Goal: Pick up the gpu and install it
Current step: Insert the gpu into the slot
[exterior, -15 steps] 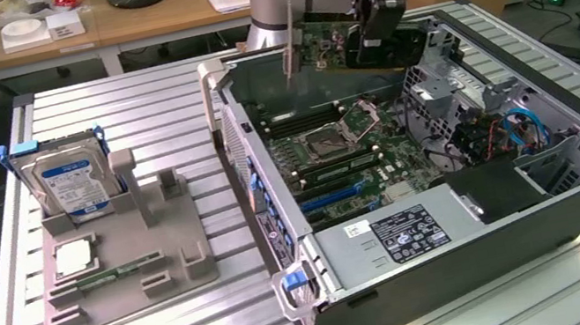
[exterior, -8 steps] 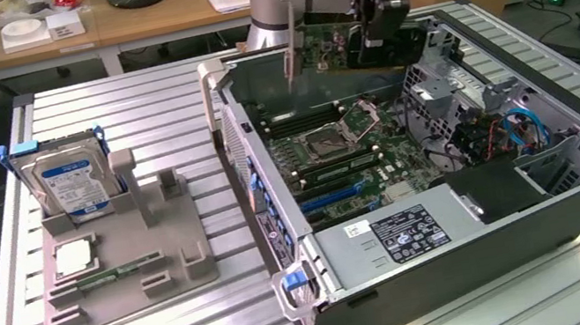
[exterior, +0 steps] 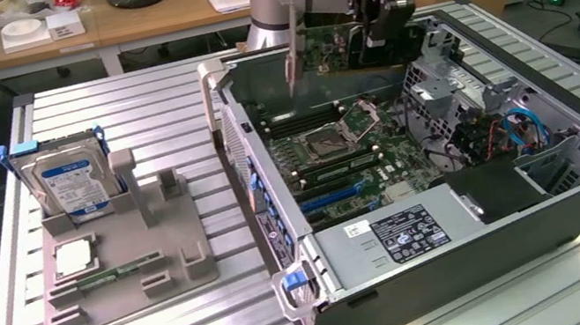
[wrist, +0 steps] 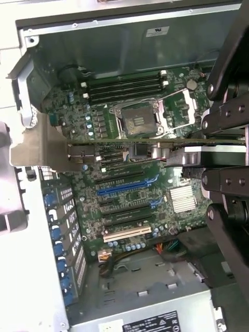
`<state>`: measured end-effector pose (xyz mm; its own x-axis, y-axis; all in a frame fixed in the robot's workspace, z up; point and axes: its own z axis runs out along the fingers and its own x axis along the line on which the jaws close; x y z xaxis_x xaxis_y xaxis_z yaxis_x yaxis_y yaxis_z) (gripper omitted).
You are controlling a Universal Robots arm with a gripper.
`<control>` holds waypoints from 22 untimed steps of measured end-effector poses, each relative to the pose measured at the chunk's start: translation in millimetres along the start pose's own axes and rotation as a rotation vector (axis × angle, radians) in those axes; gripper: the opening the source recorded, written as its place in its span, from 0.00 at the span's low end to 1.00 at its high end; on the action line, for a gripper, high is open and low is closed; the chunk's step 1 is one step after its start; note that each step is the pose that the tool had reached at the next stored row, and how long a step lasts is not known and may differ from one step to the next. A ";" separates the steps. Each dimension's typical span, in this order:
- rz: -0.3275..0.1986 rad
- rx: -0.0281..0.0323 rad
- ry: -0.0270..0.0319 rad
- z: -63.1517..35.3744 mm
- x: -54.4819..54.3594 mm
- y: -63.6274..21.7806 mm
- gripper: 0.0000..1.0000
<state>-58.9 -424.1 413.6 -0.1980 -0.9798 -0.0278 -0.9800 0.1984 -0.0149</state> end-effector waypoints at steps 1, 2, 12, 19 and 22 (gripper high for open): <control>-0.012 -0.0002 -0.0002 0.0 0.0 0.0 0.28; -0.022 -0.0004 -0.0004 0.0 0.1 0.0 0.28; -0.138 -0.0009 -0.0026 0.1 0.5 -0.1 0.28; -0.218 -0.0024 -0.0040 0.1 0.5 -0.1 0.28; -0.261 -0.0036 -0.0049 0.2 0.5 -0.1 0.28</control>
<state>-58.8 -424.6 413.4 0.0615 -0.9977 -0.0283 -0.9980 -0.0610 -0.0187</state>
